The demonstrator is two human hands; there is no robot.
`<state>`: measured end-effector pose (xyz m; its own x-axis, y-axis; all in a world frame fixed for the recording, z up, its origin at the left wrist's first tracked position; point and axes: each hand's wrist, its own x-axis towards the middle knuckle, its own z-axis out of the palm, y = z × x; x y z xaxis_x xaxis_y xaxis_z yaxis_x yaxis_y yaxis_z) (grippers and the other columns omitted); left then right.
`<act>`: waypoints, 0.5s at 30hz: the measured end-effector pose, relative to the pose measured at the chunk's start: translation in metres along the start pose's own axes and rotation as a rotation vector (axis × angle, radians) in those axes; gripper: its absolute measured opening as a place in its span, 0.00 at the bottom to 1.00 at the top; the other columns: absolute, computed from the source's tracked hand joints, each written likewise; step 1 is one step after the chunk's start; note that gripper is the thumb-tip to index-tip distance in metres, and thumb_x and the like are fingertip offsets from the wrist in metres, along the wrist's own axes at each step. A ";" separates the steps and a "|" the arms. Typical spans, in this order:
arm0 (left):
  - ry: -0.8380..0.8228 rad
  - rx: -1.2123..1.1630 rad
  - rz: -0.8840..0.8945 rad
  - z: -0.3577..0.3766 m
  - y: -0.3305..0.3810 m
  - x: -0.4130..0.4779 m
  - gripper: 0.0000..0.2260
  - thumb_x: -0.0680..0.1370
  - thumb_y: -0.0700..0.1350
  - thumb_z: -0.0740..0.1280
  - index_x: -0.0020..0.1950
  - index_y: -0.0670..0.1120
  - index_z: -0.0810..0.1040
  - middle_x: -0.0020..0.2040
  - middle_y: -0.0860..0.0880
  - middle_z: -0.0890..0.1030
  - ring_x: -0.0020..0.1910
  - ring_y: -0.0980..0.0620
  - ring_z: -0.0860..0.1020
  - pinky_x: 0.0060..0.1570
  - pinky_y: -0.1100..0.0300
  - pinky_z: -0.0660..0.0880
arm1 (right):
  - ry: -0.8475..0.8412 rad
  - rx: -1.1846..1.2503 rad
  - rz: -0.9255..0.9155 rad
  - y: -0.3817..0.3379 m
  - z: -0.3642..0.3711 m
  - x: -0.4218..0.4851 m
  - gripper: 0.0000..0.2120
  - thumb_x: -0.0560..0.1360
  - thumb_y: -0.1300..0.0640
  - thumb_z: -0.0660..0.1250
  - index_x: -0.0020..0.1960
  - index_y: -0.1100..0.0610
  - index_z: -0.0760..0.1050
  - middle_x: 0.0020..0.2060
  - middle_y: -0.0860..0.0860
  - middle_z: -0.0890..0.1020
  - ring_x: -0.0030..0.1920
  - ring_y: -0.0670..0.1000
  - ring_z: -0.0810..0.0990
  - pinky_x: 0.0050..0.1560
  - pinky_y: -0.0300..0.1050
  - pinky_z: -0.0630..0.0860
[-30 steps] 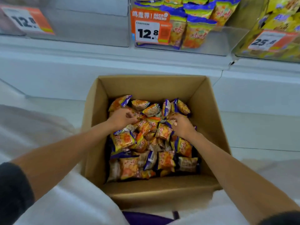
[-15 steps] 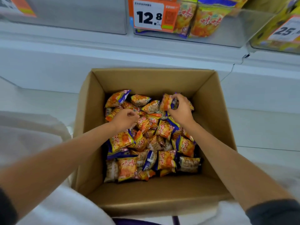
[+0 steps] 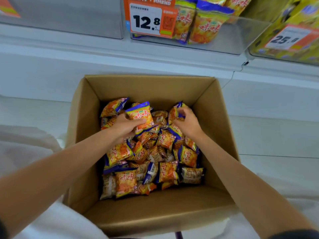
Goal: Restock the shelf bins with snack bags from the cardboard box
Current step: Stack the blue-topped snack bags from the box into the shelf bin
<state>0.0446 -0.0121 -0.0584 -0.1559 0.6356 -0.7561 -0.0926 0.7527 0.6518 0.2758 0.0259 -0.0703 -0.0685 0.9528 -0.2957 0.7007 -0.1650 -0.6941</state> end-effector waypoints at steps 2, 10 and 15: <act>-0.013 0.048 0.019 -0.001 -0.003 0.002 0.27 0.70 0.45 0.77 0.66 0.45 0.72 0.59 0.46 0.80 0.56 0.49 0.79 0.46 0.57 0.77 | 0.009 -0.151 -0.040 0.017 -0.003 0.020 0.24 0.75 0.61 0.70 0.70 0.59 0.70 0.67 0.55 0.73 0.68 0.54 0.70 0.68 0.43 0.66; 0.006 0.055 0.008 -0.007 -0.011 0.002 0.27 0.72 0.44 0.76 0.68 0.46 0.70 0.60 0.47 0.79 0.56 0.49 0.79 0.54 0.52 0.77 | -0.102 -0.271 0.030 0.037 0.036 0.045 0.24 0.80 0.60 0.64 0.74 0.57 0.65 0.77 0.58 0.56 0.75 0.58 0.60 0.72 0.46 0.60; 0.011 0.059 0.015 -0.014 -0.013 0.002 0.26 0.73 0.45 0.75 0.68 0.47 0.70 0.60 0.48 0.78 0.58 0.49 0.77 0.52 0.52 0.74 | 0.054 -0.248 -0.024 0.028 0.029 0.031 0.16 0.78 0.64 0.65 0.66 0.58 0.76 0.71 0.54 0.69 0.64 0.55 0.75 0.63 0.43 0.71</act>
<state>0.0318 -0.0227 -0.0679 -0.1673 0.6453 -0.7454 -0.0320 0.7521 0.6582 0.2728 0.0437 -0.1186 -0.0538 0.9691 -0.2407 0.8526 -0.0809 -0.5162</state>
